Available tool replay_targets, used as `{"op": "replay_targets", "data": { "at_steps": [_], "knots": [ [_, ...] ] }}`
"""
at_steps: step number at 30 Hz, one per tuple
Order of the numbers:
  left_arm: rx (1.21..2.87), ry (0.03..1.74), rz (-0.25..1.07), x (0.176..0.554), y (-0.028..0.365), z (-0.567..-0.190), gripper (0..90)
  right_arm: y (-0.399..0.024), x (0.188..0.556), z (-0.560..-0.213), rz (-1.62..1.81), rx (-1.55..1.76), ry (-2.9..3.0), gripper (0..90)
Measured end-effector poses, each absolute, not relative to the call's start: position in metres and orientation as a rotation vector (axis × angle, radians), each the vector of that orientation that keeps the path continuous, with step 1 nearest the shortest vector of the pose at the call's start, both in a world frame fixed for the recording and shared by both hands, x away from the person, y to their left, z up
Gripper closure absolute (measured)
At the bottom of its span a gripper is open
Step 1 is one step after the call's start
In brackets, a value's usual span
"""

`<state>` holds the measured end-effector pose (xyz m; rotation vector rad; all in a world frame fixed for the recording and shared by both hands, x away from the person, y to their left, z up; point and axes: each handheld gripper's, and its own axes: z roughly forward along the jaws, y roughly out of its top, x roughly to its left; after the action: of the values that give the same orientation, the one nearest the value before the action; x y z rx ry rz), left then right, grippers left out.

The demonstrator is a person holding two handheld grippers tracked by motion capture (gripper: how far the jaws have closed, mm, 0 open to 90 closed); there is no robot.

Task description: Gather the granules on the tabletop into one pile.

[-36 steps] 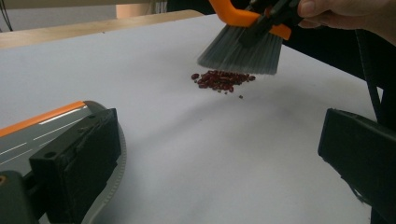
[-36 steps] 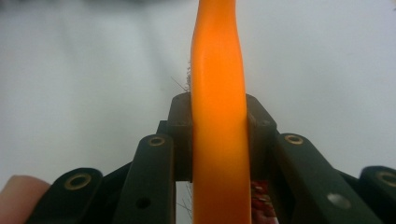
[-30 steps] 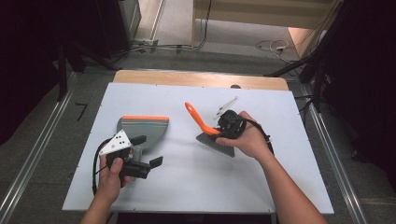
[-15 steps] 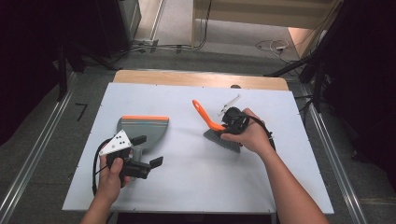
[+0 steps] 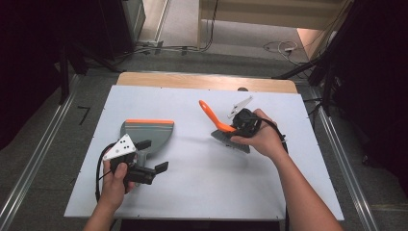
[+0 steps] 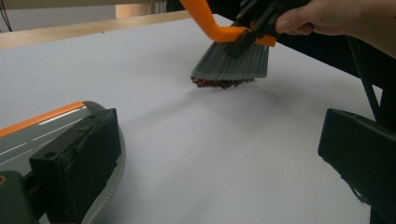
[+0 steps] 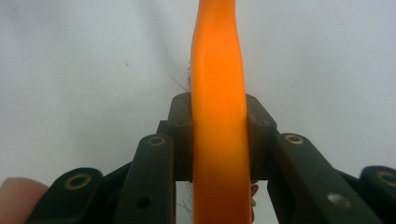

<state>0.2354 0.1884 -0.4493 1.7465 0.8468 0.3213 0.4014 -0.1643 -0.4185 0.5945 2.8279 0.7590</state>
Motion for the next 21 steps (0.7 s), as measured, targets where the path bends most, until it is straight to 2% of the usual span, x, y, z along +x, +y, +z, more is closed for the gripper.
{"op": "replay_targets", "data": {
  "at_steps": [9, 21],
  "knots": [
    [1.747, 0.849, 0.323, 0.235, 0.188, -0.449, 0.0, -0.193, 0.395, -0.403, 0.833, 0.756, 2.743, 68.3],
    [1.752, 0.848, 0.321, 0.235, 0.186, -0.45, 0.0, -0.175, 0.394, -0.436, 0.731, 0.681, 2.901, 68.3]
  ]
}}
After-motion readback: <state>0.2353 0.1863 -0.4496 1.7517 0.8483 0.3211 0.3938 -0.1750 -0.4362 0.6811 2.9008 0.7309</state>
